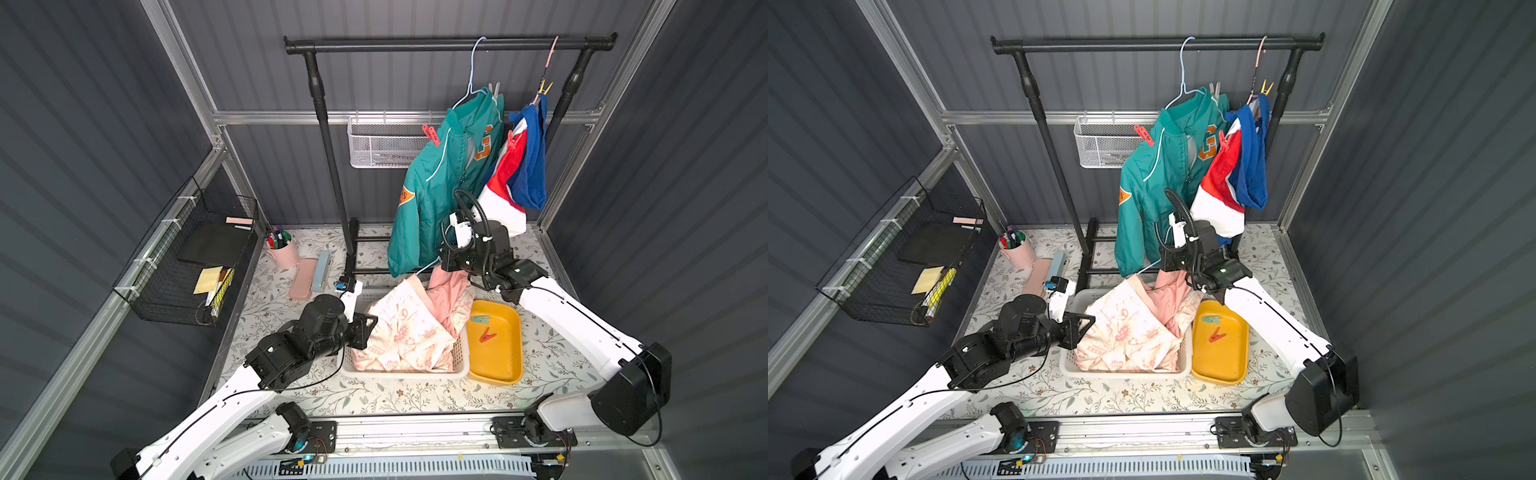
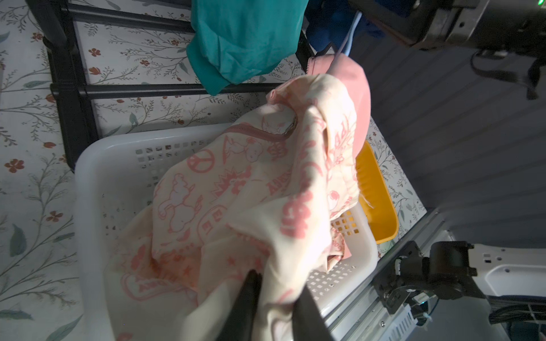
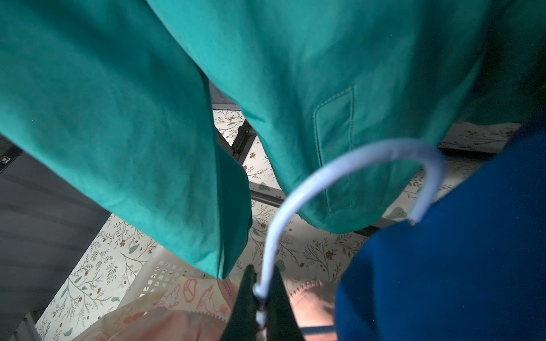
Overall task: Remove the clothespins securing jackets to the hanger
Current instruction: Remove the jacket from the hanger.
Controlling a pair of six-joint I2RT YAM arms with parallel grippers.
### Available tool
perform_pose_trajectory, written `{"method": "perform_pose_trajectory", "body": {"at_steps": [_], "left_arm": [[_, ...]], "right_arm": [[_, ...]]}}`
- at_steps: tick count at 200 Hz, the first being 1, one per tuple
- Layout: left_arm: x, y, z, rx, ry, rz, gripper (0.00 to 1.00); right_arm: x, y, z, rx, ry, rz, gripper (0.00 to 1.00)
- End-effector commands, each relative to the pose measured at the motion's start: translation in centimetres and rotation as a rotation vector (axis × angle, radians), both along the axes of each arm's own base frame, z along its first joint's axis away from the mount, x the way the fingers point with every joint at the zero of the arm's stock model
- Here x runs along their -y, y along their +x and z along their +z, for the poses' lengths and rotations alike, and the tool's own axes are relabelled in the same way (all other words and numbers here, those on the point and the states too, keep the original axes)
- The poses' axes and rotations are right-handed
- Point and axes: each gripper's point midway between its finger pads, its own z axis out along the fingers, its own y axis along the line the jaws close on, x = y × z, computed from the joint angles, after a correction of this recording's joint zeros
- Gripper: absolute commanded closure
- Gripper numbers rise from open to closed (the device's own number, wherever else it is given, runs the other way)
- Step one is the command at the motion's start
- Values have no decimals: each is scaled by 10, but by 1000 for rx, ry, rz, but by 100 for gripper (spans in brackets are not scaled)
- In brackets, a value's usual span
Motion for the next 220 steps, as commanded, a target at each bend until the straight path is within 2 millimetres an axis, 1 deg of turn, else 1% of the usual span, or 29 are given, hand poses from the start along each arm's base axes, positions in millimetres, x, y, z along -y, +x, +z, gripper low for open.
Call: {"method": "perform_pose_trajectory", "body": {"at_steps": [1, 11, 26, 51, 83, 112, 131, 155, 168, 178, 205, 220], "left_arm": [[2, 4, 0, 16, -4, 1, 99], [-2, 4, -2, 14, 0, 22, 100], [-12, 4, 2, 16, -3, 70, 100], [-37, 1, 11, 22, -23, 188, 100], [-65, -8, 17, 0, -88, 322, 100], [-91, -14, 21, -2, -148, 445, 100], [-105, -17, 19, -15, -179, 522, 100], [-127, -22, 19, -37, -226, 643, 100], [-135, -24, 25, -15, -250, 673, 100], [-140, -25, 25, -18, -269, 697, 100], [-151, -27, 23, -22, -267, 753, 100], [-157, -32, 17, -67, -281, 804, 100]], "right_arm": [[7, 13, 18, 56, 9, -47, 100], [10, 16, 15, 49, 3, -57, 100], [15, 21, 8, 36, 0, -72, 100], [27, 30, -1, 17, -11, -109, 100], [40, 42, -15, -10, -33, -145, 100], [49, 49, -24, -26, -54, -173, 100], [56, 52, -32, -43, -67, -195, 100], [72, 56, -38, -62, -63, -236, 100], [81, 58, -40, -67, -58, -255, 100], [85, 59, -41, -72, -58, -268, 100], [100, 63, -44, -84, -60, -313, 100], [107, 65, -45, -89, -58, -339, 100]]}}
